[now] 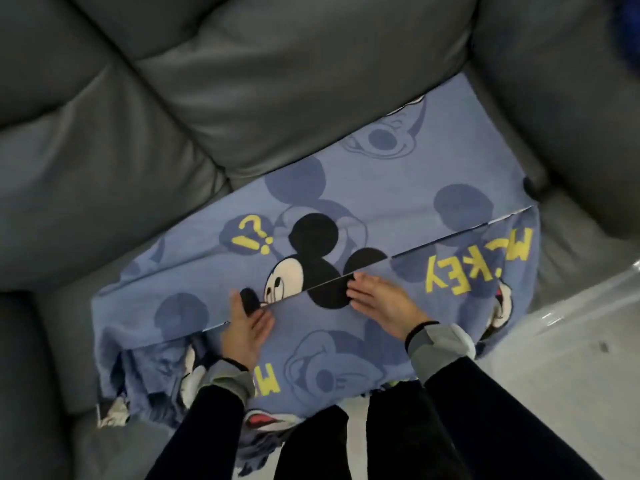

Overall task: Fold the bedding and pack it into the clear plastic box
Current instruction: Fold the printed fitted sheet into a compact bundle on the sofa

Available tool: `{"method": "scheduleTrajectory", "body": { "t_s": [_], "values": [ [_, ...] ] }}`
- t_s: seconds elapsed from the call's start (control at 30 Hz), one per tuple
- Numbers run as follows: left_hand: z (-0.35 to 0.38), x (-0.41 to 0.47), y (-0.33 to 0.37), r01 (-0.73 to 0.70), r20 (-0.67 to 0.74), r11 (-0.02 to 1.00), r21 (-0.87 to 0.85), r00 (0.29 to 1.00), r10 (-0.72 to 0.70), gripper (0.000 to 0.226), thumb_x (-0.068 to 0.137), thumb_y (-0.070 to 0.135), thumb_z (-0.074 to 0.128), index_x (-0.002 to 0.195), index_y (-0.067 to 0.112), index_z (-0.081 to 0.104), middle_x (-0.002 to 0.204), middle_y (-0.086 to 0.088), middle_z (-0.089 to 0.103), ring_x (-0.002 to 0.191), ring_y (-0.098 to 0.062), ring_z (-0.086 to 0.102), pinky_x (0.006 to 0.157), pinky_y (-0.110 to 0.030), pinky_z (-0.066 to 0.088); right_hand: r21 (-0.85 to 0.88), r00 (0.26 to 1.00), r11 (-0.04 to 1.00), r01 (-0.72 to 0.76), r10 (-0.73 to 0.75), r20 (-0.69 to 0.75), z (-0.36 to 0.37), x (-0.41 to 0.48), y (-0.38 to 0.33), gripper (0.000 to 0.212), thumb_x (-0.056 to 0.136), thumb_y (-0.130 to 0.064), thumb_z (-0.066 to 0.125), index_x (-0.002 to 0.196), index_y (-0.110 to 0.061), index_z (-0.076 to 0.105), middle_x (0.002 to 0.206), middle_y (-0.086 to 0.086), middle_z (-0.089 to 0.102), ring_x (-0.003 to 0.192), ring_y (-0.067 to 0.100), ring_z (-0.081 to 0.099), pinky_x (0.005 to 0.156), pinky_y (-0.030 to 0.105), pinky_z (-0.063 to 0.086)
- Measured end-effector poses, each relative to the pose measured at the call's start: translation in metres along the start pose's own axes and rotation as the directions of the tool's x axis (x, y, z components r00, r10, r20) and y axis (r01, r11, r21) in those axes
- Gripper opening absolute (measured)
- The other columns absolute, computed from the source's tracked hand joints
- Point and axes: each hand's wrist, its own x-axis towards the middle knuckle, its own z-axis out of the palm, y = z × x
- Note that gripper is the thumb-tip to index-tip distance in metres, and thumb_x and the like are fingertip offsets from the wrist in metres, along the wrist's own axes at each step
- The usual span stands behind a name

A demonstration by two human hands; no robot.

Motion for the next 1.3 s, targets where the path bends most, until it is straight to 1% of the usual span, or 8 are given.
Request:
{"method": "scheduleTrajectory", "body": {
  "t_s": [0.17, 0.43, 0.53, 0.77, 0.87, 1.0, 1.17, 1.3],
  "values": [
    [-0.062, 0.019, 0.051, 0.015, 0.078, 0.882, -0.471, 0.997, 0.024, 0.024, 0.096, 0.035, 0.052, 0.118, 0.025, 0.051, 0.108, 0.013, 0.069, 0.093, 0.011, 0.058, 0.096, -0.012, 0.043, 0.215, 0.996, 0.974, 0.074, -0.062, -0.061, 0.05, 0.008, 0.011, 0.019, 0.098, -0.03, 0.05, 0.114, -0.021, 0.056, 0.106, -0.003, 0.057, 0.105, 0.013, 0.055, 0.105, 0.031, 0.037],
    [-0.092, 0.009, 0.054, -0.484, -0.239, 0.768, -0.42, 0.875, 0.421, 0.05, 0.074, 0.019, 0.075, 0.121, 0.008, 0.061, 0.121, -0.005, 0.065, 0.095, -0.009, 0.068, 0.078, -0.027, 0.058, 0.335, 0.908, 0.856, 0.394, -0.304, -0.29, 0.06, -0.003, -0.025, 0.016, 0.101, -0.019, 0.044, 0.096, -0.018, 0.059, 0.082, -0.002, 0.073, 0.071, 0.011, 0.071, 0.064, 0.024, 0.059],
    [-0.116, 0.002, 0.022, -0.562, -0.209, 0.779, -0.277, 0.827, 0.522, 0.038, 0.084, 0.0, 0.064, 0.121, 0.009, 0.059, 0.114, 0.005, 0.065, 0.091, 0.003, 0.065, 0.076, -0.016, 0.052, 0.399, 0.885, 0.82, 0.41, -0.252, -0.392, 0.047, 0.003, 0.001, 0.018, 0.101, -0.024, 0.04, 0.105, -0.02, 0.058, 0.109, 0.006, 0.066, 0.091, 0.018, 0.066, 0.057, 0.026, 0.059],
    [-0.147, 0.021, -0.047, -0.234, -0.037, 0.916, -0.327, 0.971, 0.235, 0.035, 0.09, 0.002, 0.058, 0.122, 0.014, 0.057, 0.127, -0.004, 0.061, 0.121, -0.026, 0.055, 0.077, -0.029, 0.054, 0.181, 0.94, 0.948, 0.261, -0.207, -0.272, 0.044, 0.009, 0.061, 0.04, 0.1, -0.03, 0.046, 0.136, -0.015, 0.046, 0.134, 0.003, 0.055, 0.111, 0.016, 0.055, 0.095, 0.027, 0.043],
    [-0.155, 0.013, -0.03, -0.184, 0.017, 0.858, -0.48, 0.976, 0.218, 0.044, 0.088, 0.033, 0.063, 0.13, 0.028, 0.054, 0.13, 0.0, 0.061, 0.114, -0.023, 0.059, 0.084, -0.042, 0.05, 0.157, 0.925, 0.933, 0.324, -0.278, -0.257, 0.052, 0.001, 0.051, 0.008, 0.1, -0.017, 0.046, 0.103, -0.024, 0.049, 0.109, 0.005, 0.064, 0.091, 0.015, 0.065, 0.078, 0.027, 0.053],
    [-0.167, 0.008, 0.005, -0.413, -0.337, 0.714, -0.565, 0.906, 0.257, 0.028, 0.08, 0.02, 0.067, 0.107, 0.012, 0.064, 0.115, -0.012, 0.066, 0.095, -0.025, 0.065, 0.076, -0.042, 0.057, 0.175, 0.908, 0.92, 0.351, -0.289, -0.304, 0.048, 0.003, 0.048, 0.027, 0.103, -0.007, 0.032, 0.085, -0.025, 0.041, 0.09, 0.006, 0.057, 0.075, 0.018, 0.064, 0.061, 0.027, 0.06],
    [-0.203, 0.008, -0.011, -0.231, -0.112, 0.796, -0.559, 0.973, 0.203, 0.017, 0.095, -0.004, 0.045, 0.109, -0.011, 0.052, 0.116, -0.035, 0.055, 0.065, 0.014, 0.057, 0.062, 0.001, 0.041, 0.091, 0.931, 0.963, 0.255, -0.219, -0.291, 0.055, 0.0, 0.073, 0.022, 0.104, -0.014, 0.028, 0.113, -0.018, 0.048, 0.103, 0.012, 0.057, 0.085, 0.019, 0.062, 0.09, 0.035, 0.05],
    [-0.231, 0.02, -0.042, -0.369, -0.491, 0.863, -0.344, 0.855, 0.169, 0.021, 0.084, -0.004, 0.048, 0.077, 0.009, 0.063, 0.079, -0.011, 0.067, 0.08, -0.025, 0.061, 0.077, -0.03, 0.056, -0.299, 0.75, 0.899, 0.319, -0.432, -0.5, 0.091, -0.002, 0.093, 0.012, 0.093, -0.007, 0.044, 0.099, -0.018, 0.044, 0.08, 0.014, 0.05, 0.057, 0.018, 0.047, 0.051, 0.023, 0.046]
  ]
}}
